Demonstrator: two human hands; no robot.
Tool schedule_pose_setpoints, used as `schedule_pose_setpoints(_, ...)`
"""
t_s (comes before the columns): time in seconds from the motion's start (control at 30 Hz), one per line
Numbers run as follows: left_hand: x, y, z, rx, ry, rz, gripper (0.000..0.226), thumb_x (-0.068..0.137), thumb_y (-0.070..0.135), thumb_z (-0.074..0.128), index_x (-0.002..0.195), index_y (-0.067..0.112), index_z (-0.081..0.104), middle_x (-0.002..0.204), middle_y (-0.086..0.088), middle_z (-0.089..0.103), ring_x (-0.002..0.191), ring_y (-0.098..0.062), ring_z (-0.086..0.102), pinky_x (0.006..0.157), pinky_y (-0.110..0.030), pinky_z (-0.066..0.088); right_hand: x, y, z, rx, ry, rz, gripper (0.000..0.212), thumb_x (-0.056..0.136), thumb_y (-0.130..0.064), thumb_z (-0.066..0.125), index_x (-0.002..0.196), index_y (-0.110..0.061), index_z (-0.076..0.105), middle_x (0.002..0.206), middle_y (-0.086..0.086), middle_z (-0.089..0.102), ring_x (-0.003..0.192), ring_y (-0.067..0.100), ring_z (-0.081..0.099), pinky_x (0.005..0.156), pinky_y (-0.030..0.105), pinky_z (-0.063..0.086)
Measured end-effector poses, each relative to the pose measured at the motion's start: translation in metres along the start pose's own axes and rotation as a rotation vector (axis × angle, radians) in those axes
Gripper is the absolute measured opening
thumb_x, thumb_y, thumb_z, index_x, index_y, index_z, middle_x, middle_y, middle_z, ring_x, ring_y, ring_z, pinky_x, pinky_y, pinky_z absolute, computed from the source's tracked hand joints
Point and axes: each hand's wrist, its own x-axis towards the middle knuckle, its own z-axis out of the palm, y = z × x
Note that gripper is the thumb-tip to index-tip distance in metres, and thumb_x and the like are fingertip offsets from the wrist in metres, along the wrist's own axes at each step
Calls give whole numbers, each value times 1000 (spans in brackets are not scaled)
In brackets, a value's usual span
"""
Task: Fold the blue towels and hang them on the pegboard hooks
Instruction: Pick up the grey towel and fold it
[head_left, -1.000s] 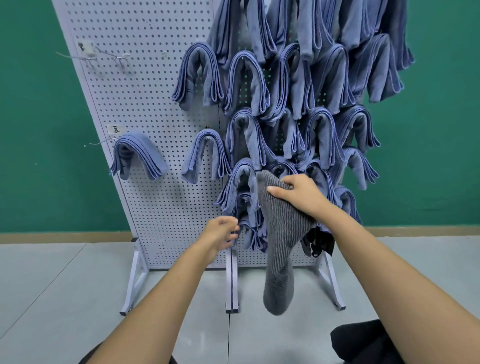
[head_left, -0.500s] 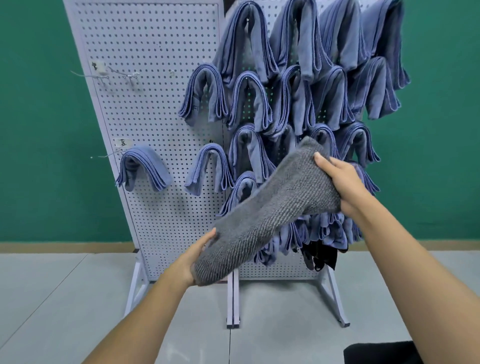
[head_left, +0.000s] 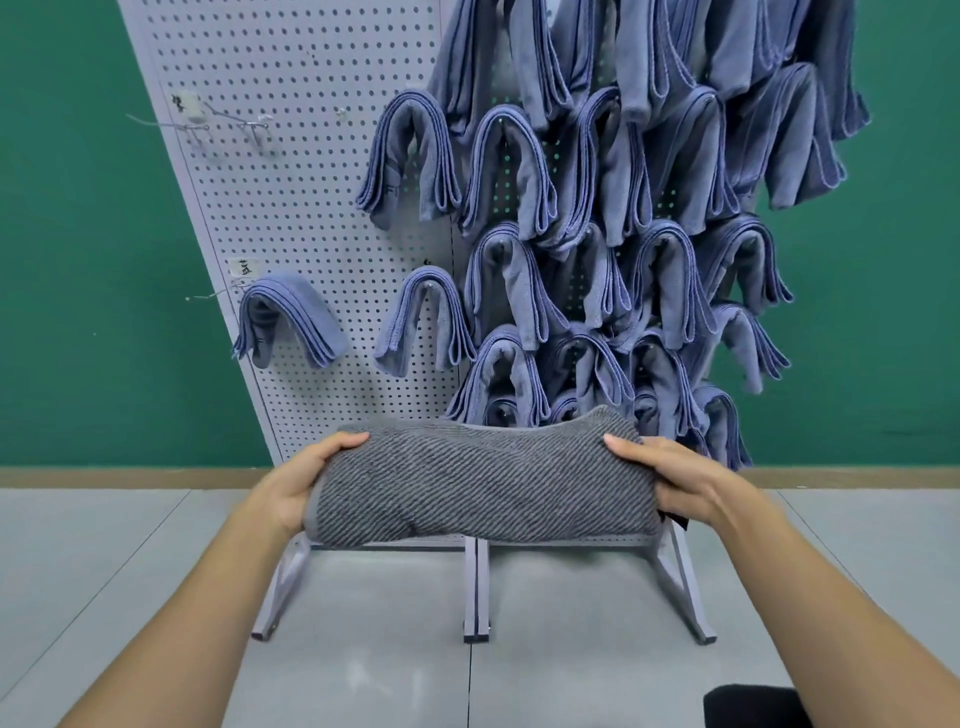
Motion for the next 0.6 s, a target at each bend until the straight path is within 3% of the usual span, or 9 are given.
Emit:
schedule_pose_setpoints(0.1, -5, 5, -9, 8, -2, 12, 23, 77, 14, 56, 75, 0, 74, 86, -14, 70, 73, -29, 66, 75, -39, 51, 6, 4, 1, 20, -57, 37, 39, 76, -15, 68, 109, 3, 63, 107, 18, 70, 93, 27, 70, 80, 35, 59)
schedule_pose_setpoints(0.2, -8, 8, -12, 118, 25, 1, 22, 76, 14, 58, 91, 1, 68, 90, -15, 70, 81, -30, 64, 84, -42, 46, 8, 5, 1, 13, -87, 36, 37, 78, -15, 67, 110, 3, 63, 110, 18, 69, 96, 28, 69, 84, 35, 58)
schedule_pose_setpoints(0.37, -10, 3, -16, 326, 58, -8, 29, 88, 14, 57, 111, -3, 62, 102, -18, 71, 93, -30, 65, 83, -40, 48, 4, 5, -3, -109, -103, 43, 43, 81, -18, 65, 117, 4, 60, 117, 19, 66, 107, 30, 65, 91, 37, 54)
schedule_pose_setpoints(0.47, -13, 1, -14, 356, 44, -48, 32, 87, 18, 59, 111, -4, 62, 101, -19, 71, 89, -30, 67, 82, -40, 49, 2, 9, -9, -205, -101, 84, 47, 83, -22, 66, 119, 5, 58, 118, 21, 66, 108, 32, 64, 95, 40, 51)
schedule_pose_setpoints(0.6, -20, 4, -14, 346, -30, -40, 46, 68, 17, 80, 106, -4, 65, 109, -21, 69, 91, -30, 67, 86, -41, 49, 0, 12, -13, -140, -84, 85, 35, 88, -21, 61, 112, 5, 60, 104, 18, 70, 90, 29, 70, 74, 33, 59)
